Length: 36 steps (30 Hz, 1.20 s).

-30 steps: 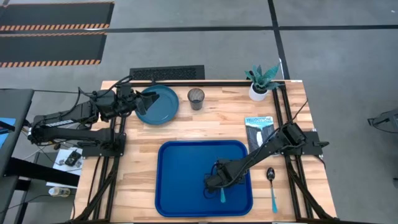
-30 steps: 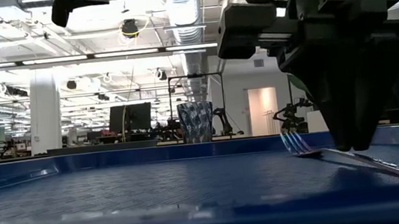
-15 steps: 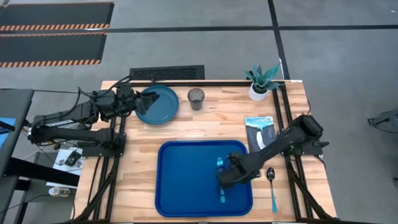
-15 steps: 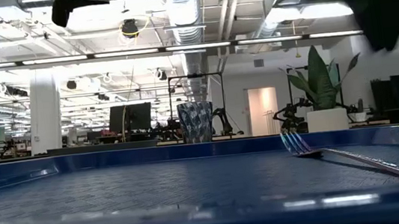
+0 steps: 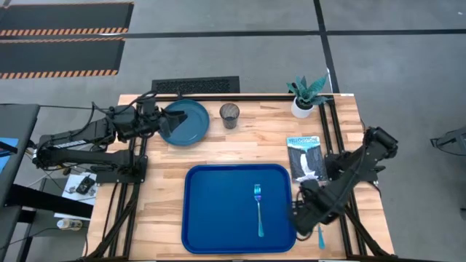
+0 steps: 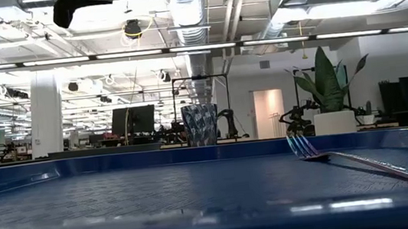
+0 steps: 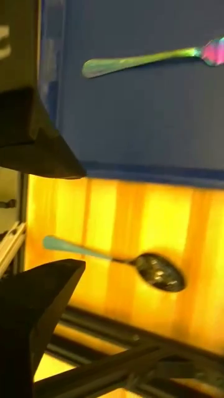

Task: Pick and place plate/cup/fork/spoon on tray
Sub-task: Put the blue spoon on the blue tray to the right of the purple fork

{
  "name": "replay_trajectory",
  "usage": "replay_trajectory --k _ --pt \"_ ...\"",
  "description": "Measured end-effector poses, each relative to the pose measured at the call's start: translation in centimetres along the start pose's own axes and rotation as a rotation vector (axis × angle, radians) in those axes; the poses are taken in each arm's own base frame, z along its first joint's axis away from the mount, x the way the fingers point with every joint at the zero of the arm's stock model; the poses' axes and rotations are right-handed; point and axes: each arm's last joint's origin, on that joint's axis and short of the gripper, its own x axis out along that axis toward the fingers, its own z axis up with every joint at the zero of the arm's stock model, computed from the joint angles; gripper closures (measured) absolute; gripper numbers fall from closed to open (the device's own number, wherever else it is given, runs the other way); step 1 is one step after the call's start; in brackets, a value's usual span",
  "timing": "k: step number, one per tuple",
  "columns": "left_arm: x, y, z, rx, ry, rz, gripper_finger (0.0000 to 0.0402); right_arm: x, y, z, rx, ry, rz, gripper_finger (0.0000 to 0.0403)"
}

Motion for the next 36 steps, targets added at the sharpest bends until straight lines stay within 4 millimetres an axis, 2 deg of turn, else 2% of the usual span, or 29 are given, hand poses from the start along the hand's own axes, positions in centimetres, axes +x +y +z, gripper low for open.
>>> replay_trajectory --k 3,9,24,29,36 --pt "0.2 0.0 -0.1 0.000 0.025 -0.017 0.0179 1.0 -1.2 -0.8 0.023 0.036 -0.030 0.0157" --pt "0.2 0.0 -0.2 -0.001 0.035 -0.022 0.0179 4.6 -2.4 -2.0 0.008 0.154 -0.002 0.0163" --pt "0.2 0.0 -0.2 -0.015 0.035 -0.021 0.0179 13.6 -3.8 -0.4 0.049 0.242 -0.012 0.0163" --pt "0.2 0.0 -0.2 -0.016 0.027 -0.013 0.0179 14.2 -4.2 0.2 0.076 0.219 -0.048 0.0163" --pt "0.2 0.0 -0.1 -0.016 0.010 0.006 0.0179 12.8 -4.1 0.9 0.114 0.253 0.002 0.0168"
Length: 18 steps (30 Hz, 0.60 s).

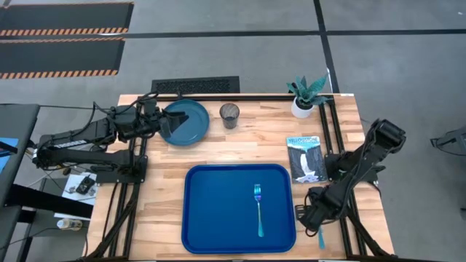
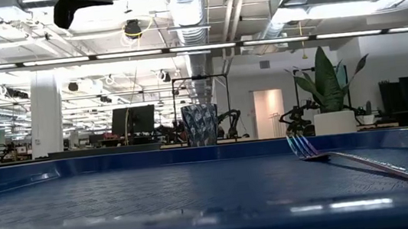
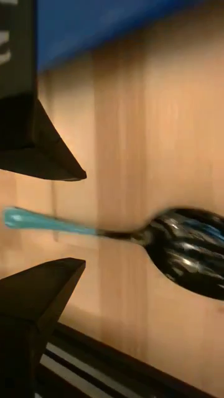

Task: Pick and place plate/cup/fork/spoon on tray
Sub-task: Put the blue spoon on the blue tray to the right of the purple fork

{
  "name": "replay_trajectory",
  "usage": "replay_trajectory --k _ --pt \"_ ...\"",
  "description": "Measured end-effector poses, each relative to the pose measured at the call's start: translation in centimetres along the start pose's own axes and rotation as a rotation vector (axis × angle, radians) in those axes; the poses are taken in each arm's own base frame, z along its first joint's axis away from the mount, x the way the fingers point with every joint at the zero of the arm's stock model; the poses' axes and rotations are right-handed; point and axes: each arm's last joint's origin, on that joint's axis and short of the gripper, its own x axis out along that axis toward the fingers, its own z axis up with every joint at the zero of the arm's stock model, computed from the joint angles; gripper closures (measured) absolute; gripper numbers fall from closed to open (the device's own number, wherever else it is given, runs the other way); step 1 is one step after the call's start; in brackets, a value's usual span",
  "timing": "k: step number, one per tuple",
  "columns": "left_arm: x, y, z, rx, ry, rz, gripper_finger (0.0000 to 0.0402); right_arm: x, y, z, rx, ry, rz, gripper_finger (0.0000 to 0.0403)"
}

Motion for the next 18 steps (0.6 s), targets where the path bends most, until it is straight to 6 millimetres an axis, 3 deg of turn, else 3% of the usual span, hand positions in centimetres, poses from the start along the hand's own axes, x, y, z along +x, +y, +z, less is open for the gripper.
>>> replay_trajectory --k 3,7,11,14,18 --pt "0.0 0.0 0.0 0.000 -0.007 0.007 0.0179 -1.2 0.6 0.6 0.031 0.010 0.081 0.0174" --pt "0.0 0.1 0.1 -0.004 -0.025 0.025 0.0179 -4.3 1.0 1.4 0.033 -0.020 0.277 0.0178" --pt "0.0 0.1 0.2 -0.005 -0.054 0.054 0.0179 -6.8 -0.4 2.7 0.036 -0.108 0.351 0.0180" --pt "0.0 0.2 0.2 -0.009 -0.061 0.060 0.0179 -7.3 -1.7 2.9 0.030 -0.113 0.304 0.0180" --pt "0.0 0.1 0.2 -0.030 -0.061 0.058 0.0179 -6.8 -1.7 2.2 0.000 -0.082 0.305 0.0180"
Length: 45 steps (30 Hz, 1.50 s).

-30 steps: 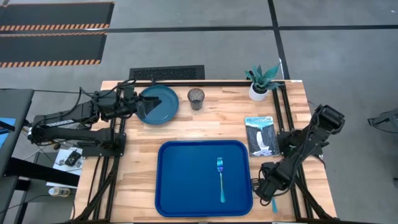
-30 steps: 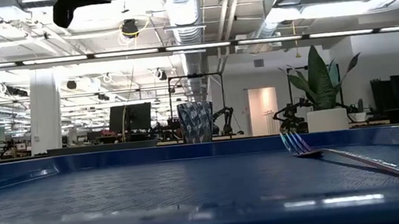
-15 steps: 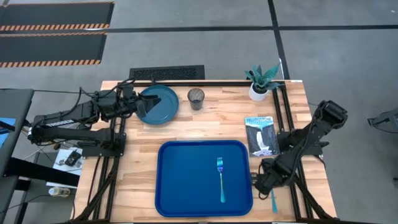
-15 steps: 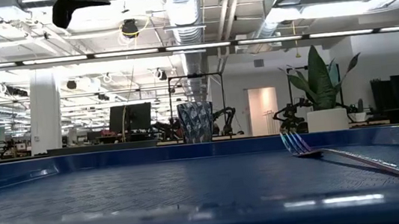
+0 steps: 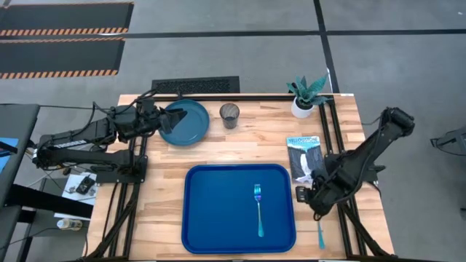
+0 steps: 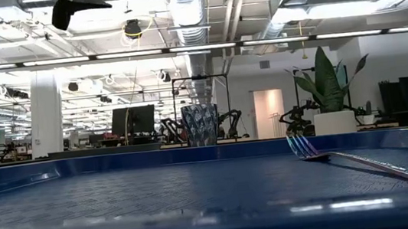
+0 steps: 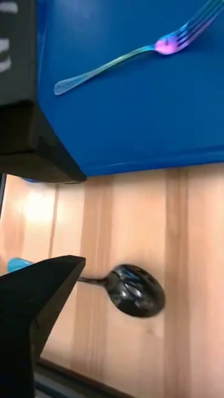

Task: Pick and place plate/cup/fork/spoon on tray
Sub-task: Put the blue spoon on the blue tray to the right of the purple fork

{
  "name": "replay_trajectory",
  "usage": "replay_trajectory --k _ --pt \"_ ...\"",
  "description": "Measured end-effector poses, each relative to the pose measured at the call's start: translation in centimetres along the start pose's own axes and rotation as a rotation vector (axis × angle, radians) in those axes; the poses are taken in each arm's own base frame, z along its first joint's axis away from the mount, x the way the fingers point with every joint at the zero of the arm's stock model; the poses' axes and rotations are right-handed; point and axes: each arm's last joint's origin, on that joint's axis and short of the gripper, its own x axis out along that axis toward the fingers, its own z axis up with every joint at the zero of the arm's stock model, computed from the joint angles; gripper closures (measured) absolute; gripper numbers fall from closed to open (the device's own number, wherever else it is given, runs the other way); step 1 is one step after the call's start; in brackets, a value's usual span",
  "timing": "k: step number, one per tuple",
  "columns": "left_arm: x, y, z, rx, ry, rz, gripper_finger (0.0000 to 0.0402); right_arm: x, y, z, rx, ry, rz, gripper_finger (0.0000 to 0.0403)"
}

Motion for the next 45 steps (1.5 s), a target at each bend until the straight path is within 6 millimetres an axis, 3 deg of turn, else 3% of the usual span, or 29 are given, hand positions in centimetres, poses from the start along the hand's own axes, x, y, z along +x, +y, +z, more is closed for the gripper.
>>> replay_trajectory --k 8,15,21,30,45 --pt "0.5 0.1 -0.1 -0.039 -0.016 0.036 0.0179 2.4 -2.0 -2.2 -0.088 0.005 -0.238 0.0180" --pt "1.0 0.1 -0.5 -0.060 0.008 0.052 0.0179 5.2 -2.5 -3.3 -0.119 0.019 -0.262 0.0180" --pt "1.7 0.1 -0.8 -0.056 0.022 0.062 0.0179 8.3 -3.0 -3.0 -0.099 0.069 -0.267 0.0180" --pt "2.3 0.1 -1.1 -0.060 0.040 0.070 0.0179 9.0 -3.1 -2.7 -0.087 0.054 -0.290 0.0181" --pt "2.6 0.1 -1.3 -0.070 0.049 0.081 0.0179 9.7 -2.9 -1.6 -0.051 0.062 -0.286 0.0300"
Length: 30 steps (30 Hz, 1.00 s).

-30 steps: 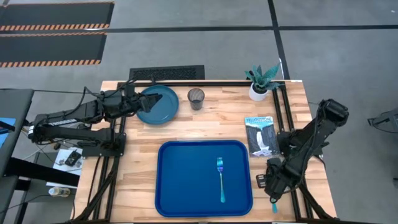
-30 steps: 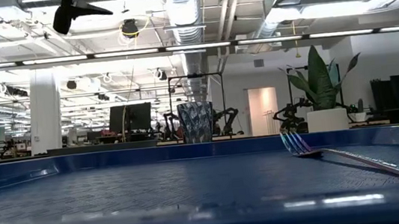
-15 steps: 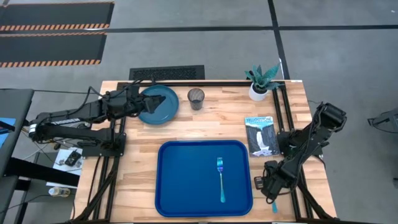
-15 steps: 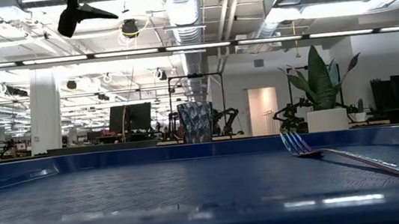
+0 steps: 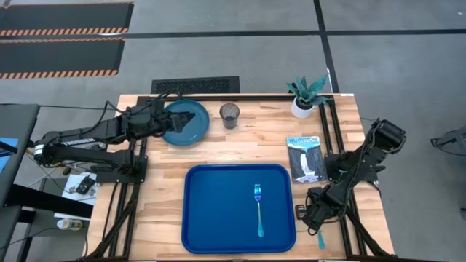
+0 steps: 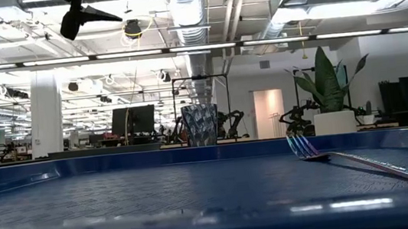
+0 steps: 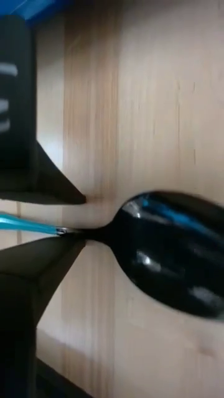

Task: Pick and place plate/cup/fork/spoon on tray
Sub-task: Put the blue spoon on the blue tray to the right of the purple fork

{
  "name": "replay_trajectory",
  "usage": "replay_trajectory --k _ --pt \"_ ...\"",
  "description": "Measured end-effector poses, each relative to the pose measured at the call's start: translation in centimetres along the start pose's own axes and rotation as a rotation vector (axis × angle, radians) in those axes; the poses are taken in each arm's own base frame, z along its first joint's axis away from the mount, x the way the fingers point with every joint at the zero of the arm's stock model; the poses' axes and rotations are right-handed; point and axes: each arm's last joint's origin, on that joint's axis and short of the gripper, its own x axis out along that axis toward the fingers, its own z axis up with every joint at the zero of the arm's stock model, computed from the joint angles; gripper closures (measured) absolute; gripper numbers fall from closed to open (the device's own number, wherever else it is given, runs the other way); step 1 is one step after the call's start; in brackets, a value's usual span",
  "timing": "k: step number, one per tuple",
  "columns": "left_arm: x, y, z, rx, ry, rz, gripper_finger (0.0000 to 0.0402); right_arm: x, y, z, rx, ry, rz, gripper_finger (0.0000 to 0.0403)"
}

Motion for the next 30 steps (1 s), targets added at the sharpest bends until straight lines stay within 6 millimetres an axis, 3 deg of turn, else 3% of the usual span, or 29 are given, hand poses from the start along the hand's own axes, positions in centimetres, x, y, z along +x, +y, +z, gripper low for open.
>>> replay_trajectory --k 12,23,30 --pt "0.0 0.0 0.0 0.001 0.000 0.001 0.0179 -0.1 0.2 0.1 -0.006 0.009 -0.013 0.0393" --pt "0.0 0.0 0.0 0.001 0.000 0.001 0.0179 -1.9 0.9 -1.3 -0.006 0.025 -0.036 0.0398" --pt "0.0 0.0 0.0 0.002 0.000 0.001 0.0179 -4.5 1.4 -2.0 -0.006 0.016 -0.016 0.0389"
